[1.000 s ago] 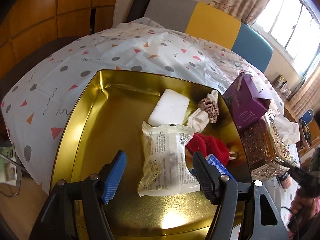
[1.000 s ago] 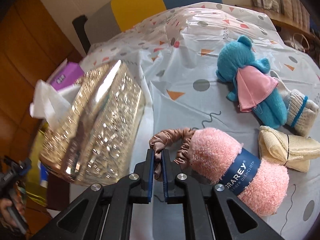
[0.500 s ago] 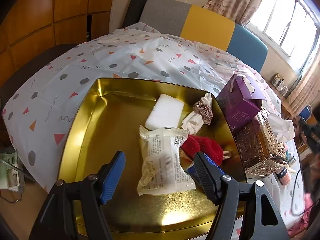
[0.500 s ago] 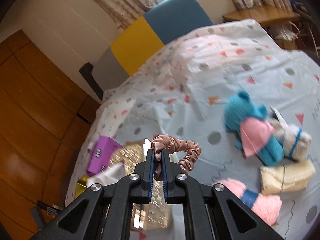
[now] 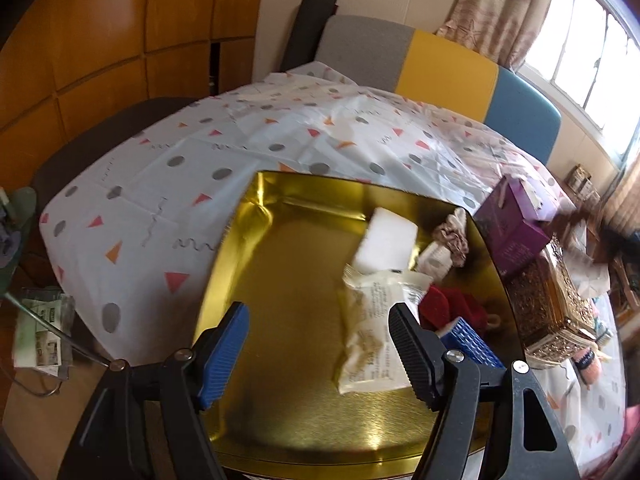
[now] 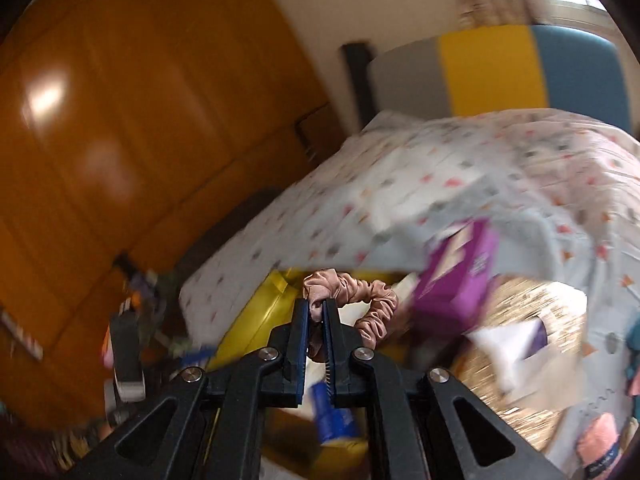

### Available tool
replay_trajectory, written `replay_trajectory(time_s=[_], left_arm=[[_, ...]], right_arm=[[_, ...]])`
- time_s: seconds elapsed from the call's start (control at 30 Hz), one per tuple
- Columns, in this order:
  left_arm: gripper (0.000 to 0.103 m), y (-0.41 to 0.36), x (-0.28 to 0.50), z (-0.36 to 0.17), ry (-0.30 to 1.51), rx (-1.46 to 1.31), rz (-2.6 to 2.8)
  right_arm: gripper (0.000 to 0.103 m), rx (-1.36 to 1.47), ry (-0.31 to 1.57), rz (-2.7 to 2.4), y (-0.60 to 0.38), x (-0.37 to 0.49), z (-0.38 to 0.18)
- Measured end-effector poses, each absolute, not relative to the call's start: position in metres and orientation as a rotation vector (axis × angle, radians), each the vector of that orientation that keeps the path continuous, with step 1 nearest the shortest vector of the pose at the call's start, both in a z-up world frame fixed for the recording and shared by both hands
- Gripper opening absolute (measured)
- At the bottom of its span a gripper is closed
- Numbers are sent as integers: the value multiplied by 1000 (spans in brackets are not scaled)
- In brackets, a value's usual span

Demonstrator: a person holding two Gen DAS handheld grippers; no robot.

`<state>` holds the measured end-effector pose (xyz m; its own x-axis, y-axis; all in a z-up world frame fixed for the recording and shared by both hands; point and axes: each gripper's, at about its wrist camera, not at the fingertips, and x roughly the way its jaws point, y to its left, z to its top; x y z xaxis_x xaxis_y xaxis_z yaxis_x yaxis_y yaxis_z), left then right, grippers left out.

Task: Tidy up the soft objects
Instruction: 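Carry the brown scrunchie into the gold tray and open the right gripper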

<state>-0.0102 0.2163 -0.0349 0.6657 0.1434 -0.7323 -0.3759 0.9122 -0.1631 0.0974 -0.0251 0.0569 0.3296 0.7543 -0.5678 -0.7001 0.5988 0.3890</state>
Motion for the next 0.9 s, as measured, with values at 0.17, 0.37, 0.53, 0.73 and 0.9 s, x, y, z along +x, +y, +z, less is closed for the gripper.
replay_trajectory(time_s=[0.17,0.37,0.53,0.73,0.9], left_arm=[[76,219,-14,-32,773,-283,328],[76,213,-16,-31,768,-251,326],[76,204,-15,-28,762,-219,311],[77,193,-15,-26,758,-188,290],[77,187,-14,-24,752,-165,279]], right_arm=[[6,-118,899,1044,27,47,1],[6,-233,988,1011,44,35,-48],[10,-239,1042,974,37,34,-64],[33,-191,1048,960,26,43,-70],[38,-157,1014,944,13,45,-60]])
